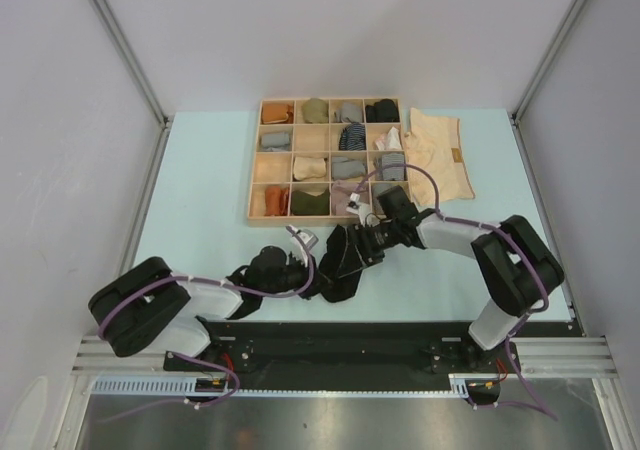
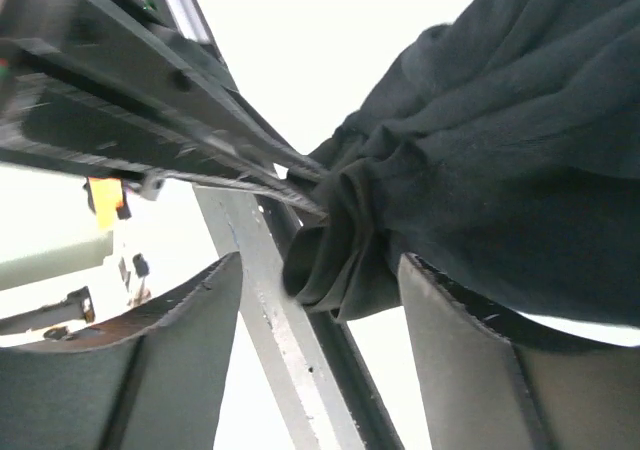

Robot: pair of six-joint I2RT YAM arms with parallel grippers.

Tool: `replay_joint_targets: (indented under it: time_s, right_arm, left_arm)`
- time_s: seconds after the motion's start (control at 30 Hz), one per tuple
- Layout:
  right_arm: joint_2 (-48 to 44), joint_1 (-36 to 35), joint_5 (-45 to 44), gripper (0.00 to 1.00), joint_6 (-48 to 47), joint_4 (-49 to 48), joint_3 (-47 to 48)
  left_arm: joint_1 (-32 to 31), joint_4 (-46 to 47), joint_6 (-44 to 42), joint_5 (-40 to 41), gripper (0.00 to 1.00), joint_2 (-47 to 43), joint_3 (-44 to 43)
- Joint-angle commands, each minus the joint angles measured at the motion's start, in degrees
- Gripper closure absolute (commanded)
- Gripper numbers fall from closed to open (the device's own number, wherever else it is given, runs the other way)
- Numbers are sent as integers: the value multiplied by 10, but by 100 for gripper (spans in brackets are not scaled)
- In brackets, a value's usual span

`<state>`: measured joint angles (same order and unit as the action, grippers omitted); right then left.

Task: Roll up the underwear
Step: Roll the underwear to the center of the board.

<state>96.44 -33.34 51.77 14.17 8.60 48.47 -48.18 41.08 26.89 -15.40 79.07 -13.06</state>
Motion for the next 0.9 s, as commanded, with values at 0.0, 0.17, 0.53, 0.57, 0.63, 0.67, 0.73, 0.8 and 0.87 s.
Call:
replay_joint_targets:
  time_s: [0.0,0.17,0.53,0.57,0.63,0.67,0.73,0.8,0.87]
  right_arm:
    - [-52,23,-9,29,-17,24,18]
    - [-111,12,-97,28,-44,56,18]
    - [-208,-149,-323,28,-103,27,-16]
    - [-208,-157,-325,28,-104,25,-18]
    - [-202,-177,-350,29,-111,22,-23]
    - [-200,-182,-359,29,-114,22,-24]
    - [-194,-199,-388,32,-121,20,-30]
    - [-189,-207,-396,45,-122,15,-34]
    - [-176,-212,-396,51,-121,5,-35]
  left_arm:
    - [18,-40,32,22,100,22,-25]
    - [46,-41,64,-21,100,47,-49]
    - [104,-72,92,-120,100,141,-115]
    - [108,-71,96,-129,100,149,-117]
    - [112,-67,105,-135,100,160,-122]
    - [114,-66,106,-136,100,161,-123]
    - [117,-71,110,-133,100,163,-127]
    - [121,-78,112,-129,100,164,-131]
    - [122,-84,113,-130,100,166,-136]
